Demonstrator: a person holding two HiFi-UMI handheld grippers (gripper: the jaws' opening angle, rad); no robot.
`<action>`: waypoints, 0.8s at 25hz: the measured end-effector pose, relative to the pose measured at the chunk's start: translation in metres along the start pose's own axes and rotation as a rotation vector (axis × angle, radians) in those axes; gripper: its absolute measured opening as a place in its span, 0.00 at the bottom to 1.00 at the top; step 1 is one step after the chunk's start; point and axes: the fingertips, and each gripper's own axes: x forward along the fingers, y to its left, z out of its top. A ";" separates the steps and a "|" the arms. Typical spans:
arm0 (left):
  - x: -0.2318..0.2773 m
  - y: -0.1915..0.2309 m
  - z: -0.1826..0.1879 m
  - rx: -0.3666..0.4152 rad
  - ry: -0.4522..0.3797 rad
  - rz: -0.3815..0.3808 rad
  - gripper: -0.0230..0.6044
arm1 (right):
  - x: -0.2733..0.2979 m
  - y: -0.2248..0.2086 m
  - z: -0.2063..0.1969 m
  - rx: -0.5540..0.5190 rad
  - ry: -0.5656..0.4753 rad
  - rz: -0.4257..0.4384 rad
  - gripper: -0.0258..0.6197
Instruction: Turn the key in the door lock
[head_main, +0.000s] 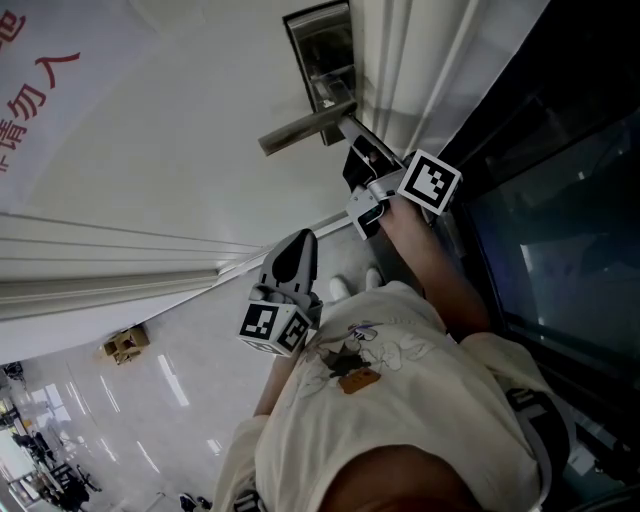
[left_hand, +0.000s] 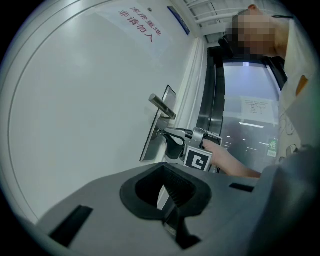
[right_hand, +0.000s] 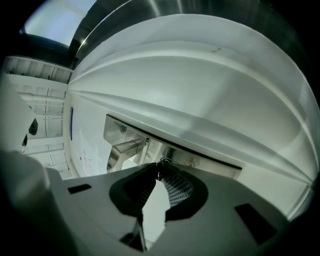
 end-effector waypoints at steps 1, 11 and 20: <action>0.000 0.000 0.000 -0.001 -0.001 0.000 0.04 | 0.000 -0.001 0.000 0.014 -0.001 0.000 0.12; 0.004 -0.004 -0.002 -0.003 0.002 0.004 0.04 | 0.002 0.008 -0.002 -0.034 0.011 0.053 0.14; 0.016 -0.025 -0.006 -0.008 0.005 -0.005 0.05 | -0.052 0.004 -0.003 -0.348 0.038 -0.020 0.15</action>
